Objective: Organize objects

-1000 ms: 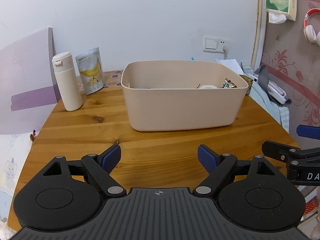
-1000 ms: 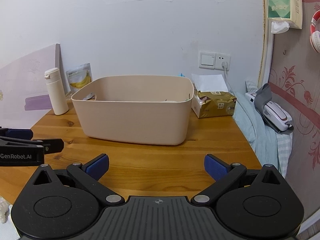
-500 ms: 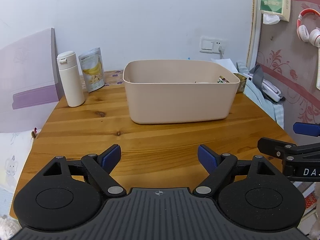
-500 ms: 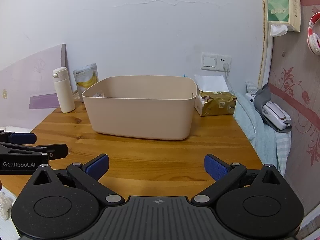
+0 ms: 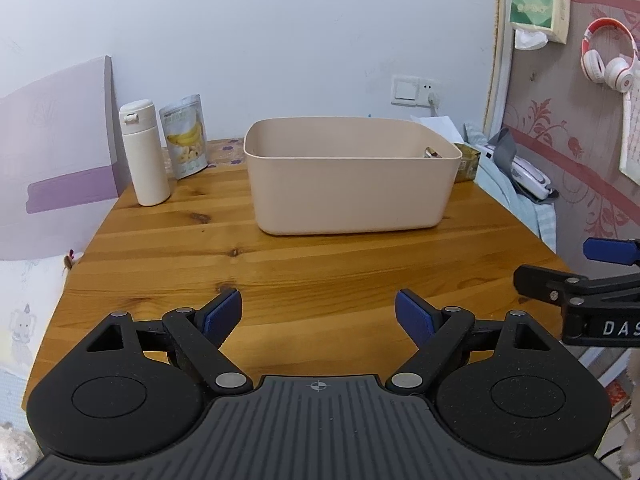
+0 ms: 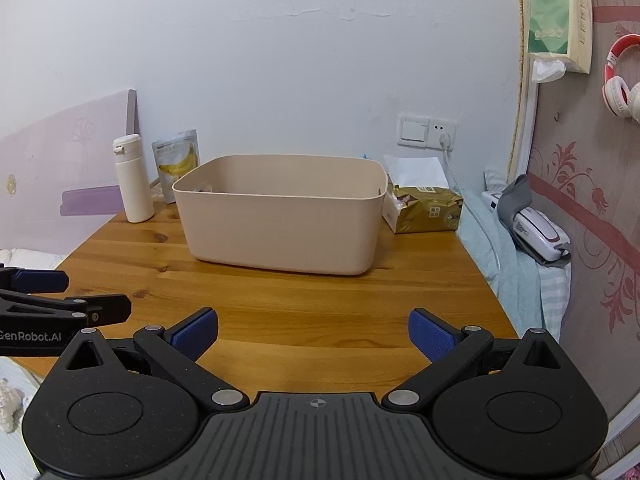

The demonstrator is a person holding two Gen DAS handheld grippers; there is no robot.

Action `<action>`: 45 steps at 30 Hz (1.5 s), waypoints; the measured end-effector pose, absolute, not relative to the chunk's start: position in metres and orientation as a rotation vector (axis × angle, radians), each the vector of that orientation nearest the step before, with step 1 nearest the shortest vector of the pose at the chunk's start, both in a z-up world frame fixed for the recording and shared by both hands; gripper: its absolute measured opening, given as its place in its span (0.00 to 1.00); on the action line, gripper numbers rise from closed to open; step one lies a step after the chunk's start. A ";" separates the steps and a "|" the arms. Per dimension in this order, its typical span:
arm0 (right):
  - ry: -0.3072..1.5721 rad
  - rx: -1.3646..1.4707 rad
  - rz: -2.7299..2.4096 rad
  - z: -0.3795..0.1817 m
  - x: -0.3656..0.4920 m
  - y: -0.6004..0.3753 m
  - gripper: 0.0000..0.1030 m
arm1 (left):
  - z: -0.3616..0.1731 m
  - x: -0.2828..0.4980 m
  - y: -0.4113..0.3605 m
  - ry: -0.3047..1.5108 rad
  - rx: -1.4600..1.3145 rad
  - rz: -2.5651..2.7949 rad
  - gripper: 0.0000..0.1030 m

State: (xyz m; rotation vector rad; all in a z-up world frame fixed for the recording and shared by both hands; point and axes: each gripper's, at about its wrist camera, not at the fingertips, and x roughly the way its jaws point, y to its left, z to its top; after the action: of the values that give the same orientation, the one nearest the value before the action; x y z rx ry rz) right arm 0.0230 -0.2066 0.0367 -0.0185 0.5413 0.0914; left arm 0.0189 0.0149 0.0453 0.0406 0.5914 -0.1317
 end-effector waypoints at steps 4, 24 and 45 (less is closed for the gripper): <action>0.552 -0.012 0.092 0.036 0.018 -0.209 1.00 | 0.045 0.012 0.015 0.589 0.045 -0.128 0.83; 0.551 -0.028 0.133 0.038 -0.006 -0.206 1.00 | 0.045 -0.014 0.010 0.576 0.069 -0.156 0.83; 0.557 -0.035 0.128 0.038 -0.009 -0.207 1.00 | 0.042 -0.017 0.014 0.592 0.060 -0.151 0.83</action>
State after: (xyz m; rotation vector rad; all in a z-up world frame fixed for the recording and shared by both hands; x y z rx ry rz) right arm -0.0092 -0.2069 0.0379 -0.0348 0.5570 0.1282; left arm -0.0166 0.0138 0.0421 0.0598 0.5922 -0.1505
